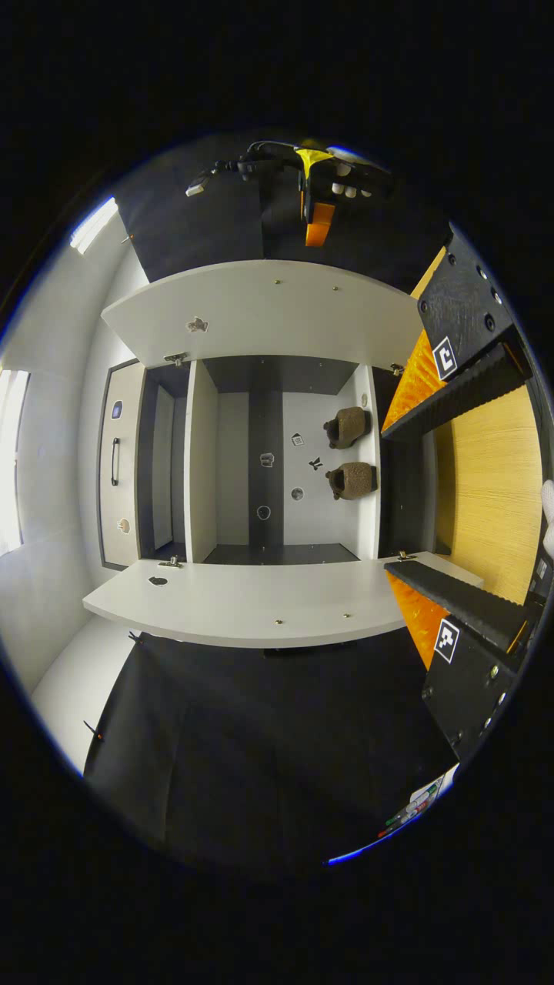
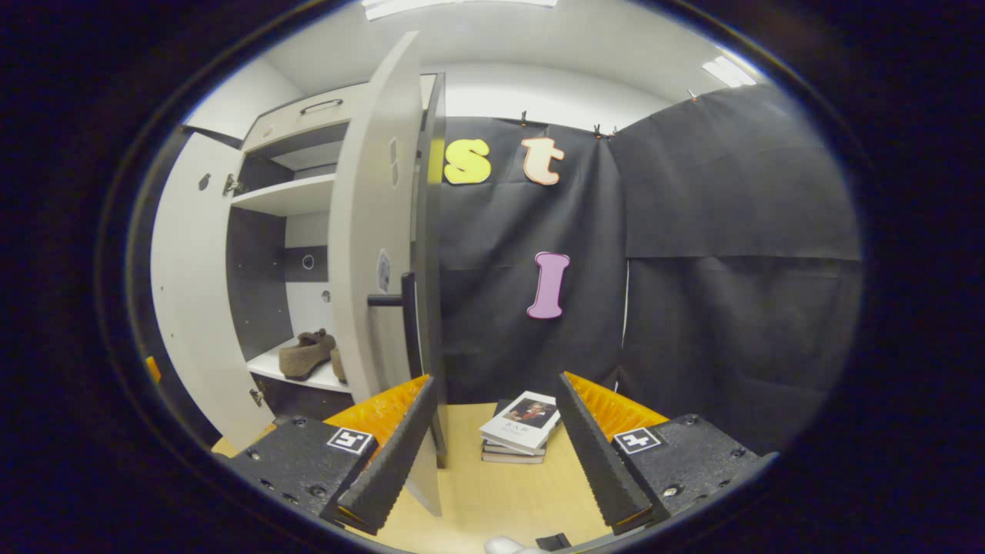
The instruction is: Grab one shoe with the right hand and put it into the shoe cabinet, grab the other shoe with the left hand and put it into the shoe cabinet; then close the right door with the right hand and the left door with the left hand.
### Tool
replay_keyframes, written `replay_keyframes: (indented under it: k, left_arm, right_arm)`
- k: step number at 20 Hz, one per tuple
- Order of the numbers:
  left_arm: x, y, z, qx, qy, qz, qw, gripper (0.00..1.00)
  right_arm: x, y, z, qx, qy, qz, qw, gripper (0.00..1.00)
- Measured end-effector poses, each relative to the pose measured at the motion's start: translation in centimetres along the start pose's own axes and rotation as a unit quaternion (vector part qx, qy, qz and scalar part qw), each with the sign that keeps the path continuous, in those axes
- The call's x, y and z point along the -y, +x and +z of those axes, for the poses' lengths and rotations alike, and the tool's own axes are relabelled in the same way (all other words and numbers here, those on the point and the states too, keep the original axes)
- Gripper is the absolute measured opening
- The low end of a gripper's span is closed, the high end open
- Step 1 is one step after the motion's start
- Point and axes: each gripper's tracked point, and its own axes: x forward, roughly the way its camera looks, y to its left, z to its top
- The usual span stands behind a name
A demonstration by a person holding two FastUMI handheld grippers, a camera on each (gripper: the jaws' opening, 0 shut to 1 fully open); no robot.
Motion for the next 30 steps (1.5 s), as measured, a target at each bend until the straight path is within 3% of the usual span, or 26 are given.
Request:
replay_keyframes:
  k: [8, 10, 11, 12, 13, 17, 23, 24, 25, 26, 27, 30]
  left_arm:
    - [-0.3, -1.5, -0.6, -0.006, 0.001, 0.032, 0.999, 0.96]
    - [-0.8, -1.4, -0.9, -0.011, 0.000, 0.038, 0.999, 0.96]
    - [-1.0, -1.5, -1.0, -0.012, 0.000, 0.042, 0.999, 0.96]
    - [-1.2, -1.4, -1.0, -0.013, -0.001, 0.043, 0.999, 0.96]
    - [-1.5, -1.3, -1.0, -0.013, -0.001, 0.044, 0.999, 0.96]
    - [-2.5, -0.3, -0.8, -0.012, 0.000, 0.040, 0.999, 0.96]
    - [-3.9, 0.7, -1.1, -0.012, -0.004, 0.031, 0.999, 0.96]
    - [-4.4, 0.8, -1.1, -0.012, -0.003, 0.032, 0.999, 0.96]
    - [-5.0, 0.9, -1.1, -0.012, -0.002, 0.034, 0.999, 0.96]
    - [-5.5, 1.0, -1.1, -0.012, -0.002, 0.036, 0.999, 0.96]
    - [-5.9, 1.0, -1.0, -0.012, -0.004, 0.038, 0.999, 0.96]
    - [-7.3, 1.1, -1.1, -0.015, -0.007, 0.043, 0.999, 0.96]
  right_arm:
    - [-1.7, 3.7, 1.7, -0.003, -0.006, 0.051, 0.999, 0.98]
    - [-2.2, 3.4, 1.8, -0.006, -0.009, 0.048, 0.999, 0.89]
    - [-2.5, 3.4, 1.8, -0.002, -0.008, 0.046, 0.999, 0.95]
    - [-2.8, 3.4, 1.8, -0.004, -0.009, 0.045, 0.999, 0.88]
    - [-3.1, 3.2, 1.8, -0.003, -0.007, 0.043, 0.999, 0.94]
    - [-4.9, 2.7, 1.4, -0.004, -0.002, 0.045, 0.999, 0.94]
    - [-11.4, 2.4, 0.9, -0.006, -0.008, 0.087, 0.996, 0.94]
    - [-12.8, 2.5, 0.9, -0.004, -0.008, 0.095, 0.995, 0.87]
    - [-14.1, 2.8, 0.9, 0.001, -0.010, 0.100, 0.995, 0.94]
    - [-15.4, 3.1, 0.9, 0.006, -0.014, 0.104, 0.995, 0.87]
    - [-16.8, 3.3, 0.9, 0.009, -0.015, 0.111, 0.994, 0.94]
    - [-19.7, 2.9, 1.0, 0.013, -0.002, 0.136, 0.991, 0.99]
